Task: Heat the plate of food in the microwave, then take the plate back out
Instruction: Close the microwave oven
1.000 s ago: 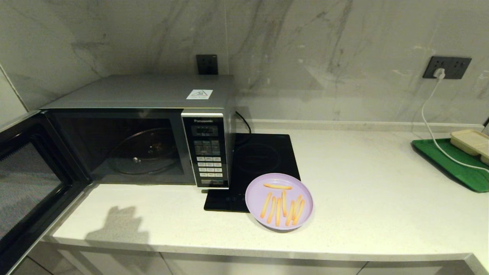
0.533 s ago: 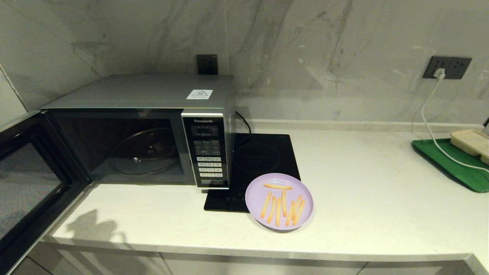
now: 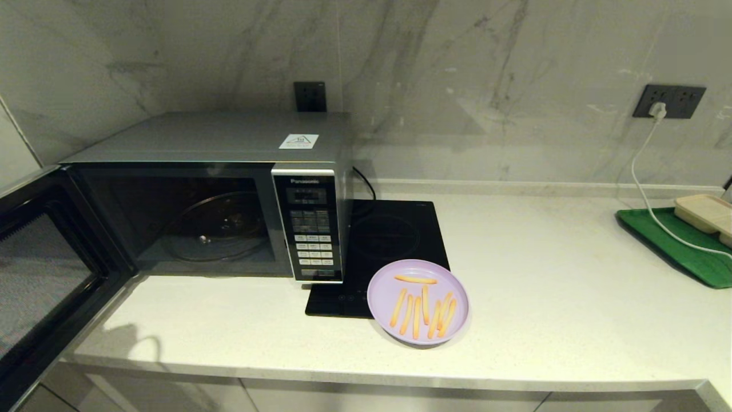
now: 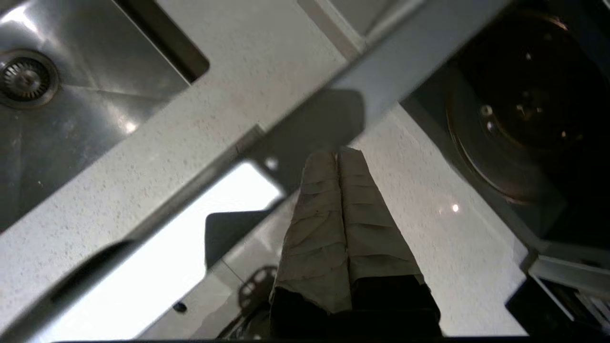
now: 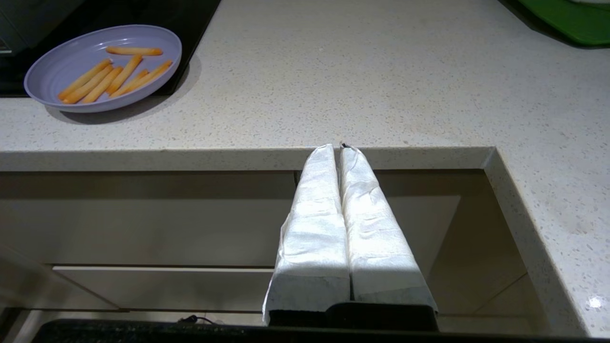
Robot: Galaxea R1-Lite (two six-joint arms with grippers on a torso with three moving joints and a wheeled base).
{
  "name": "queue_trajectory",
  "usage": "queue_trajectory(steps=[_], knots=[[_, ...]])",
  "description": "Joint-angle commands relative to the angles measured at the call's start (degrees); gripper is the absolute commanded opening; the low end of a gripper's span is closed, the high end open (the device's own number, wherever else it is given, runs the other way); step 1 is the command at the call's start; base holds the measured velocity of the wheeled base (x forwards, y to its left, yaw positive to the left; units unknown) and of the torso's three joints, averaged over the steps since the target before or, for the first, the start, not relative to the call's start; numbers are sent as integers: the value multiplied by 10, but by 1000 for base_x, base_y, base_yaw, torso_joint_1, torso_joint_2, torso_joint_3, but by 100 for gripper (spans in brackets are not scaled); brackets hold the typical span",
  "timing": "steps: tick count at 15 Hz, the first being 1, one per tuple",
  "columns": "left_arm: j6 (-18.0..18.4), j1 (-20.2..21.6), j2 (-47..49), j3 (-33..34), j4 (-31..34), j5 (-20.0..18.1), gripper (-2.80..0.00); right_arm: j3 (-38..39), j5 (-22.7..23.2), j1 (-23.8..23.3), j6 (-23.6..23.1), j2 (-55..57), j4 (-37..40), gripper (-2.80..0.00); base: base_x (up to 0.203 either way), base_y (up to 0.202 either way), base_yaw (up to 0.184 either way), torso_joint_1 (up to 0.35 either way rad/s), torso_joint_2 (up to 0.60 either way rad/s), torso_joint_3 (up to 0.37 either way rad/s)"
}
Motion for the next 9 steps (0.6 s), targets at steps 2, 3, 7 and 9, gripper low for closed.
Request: queue_trajectory(steps=[2,3,7,9], knots=[[0,26,45,-21,-23,2,-280,0,0,0,0,0,1,-280,0,0,0,0,0,0],[-1,34,54,-32,-23,3,-280,0,0,0,0,0,1,-280,0,0,0,0,0,0],[-2,54,74,-37,-22,4,-280,0,0,0,0,0,1,-280,0,0,0,0,0,0],[-7,54,78,-35,-14,1,-280,0,0,0,0,0,1,-280,0,0,0,0,0,0]])
